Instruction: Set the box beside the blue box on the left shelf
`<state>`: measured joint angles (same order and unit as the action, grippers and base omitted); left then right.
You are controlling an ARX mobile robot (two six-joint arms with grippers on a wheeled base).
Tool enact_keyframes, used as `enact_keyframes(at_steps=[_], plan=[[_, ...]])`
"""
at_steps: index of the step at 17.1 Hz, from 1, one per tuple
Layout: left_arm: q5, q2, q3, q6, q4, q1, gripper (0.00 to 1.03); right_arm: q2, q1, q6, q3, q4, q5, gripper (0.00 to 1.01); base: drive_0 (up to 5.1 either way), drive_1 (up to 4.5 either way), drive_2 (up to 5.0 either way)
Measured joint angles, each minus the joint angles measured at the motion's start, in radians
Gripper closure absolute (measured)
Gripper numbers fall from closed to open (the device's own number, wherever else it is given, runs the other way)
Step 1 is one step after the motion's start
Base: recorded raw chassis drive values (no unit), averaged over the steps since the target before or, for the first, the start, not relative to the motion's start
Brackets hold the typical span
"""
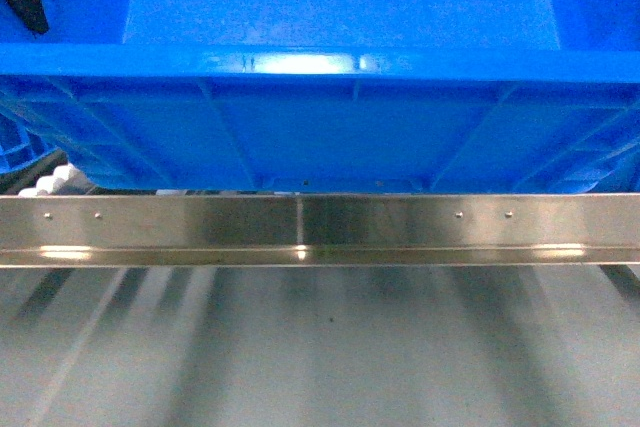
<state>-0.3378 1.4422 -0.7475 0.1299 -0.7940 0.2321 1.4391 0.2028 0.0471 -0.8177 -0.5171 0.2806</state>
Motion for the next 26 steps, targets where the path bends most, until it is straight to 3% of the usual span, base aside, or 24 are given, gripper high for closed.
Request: enact_keyframes(at_steps=[14,26], plan=[[0.0,0.0,0.0,0.002,-0.003,0.0,0.84,0.0,0.0,0.001,0.0,0.003,0.002,0.8,0.1,4.34,-4.1],[0.0,0.0,0.0,0.002,0.001,0.0,0.84,0.002,0.0,0.0,0.0,0.003,0.0,0.8,0.0,0.13,-0.1]])
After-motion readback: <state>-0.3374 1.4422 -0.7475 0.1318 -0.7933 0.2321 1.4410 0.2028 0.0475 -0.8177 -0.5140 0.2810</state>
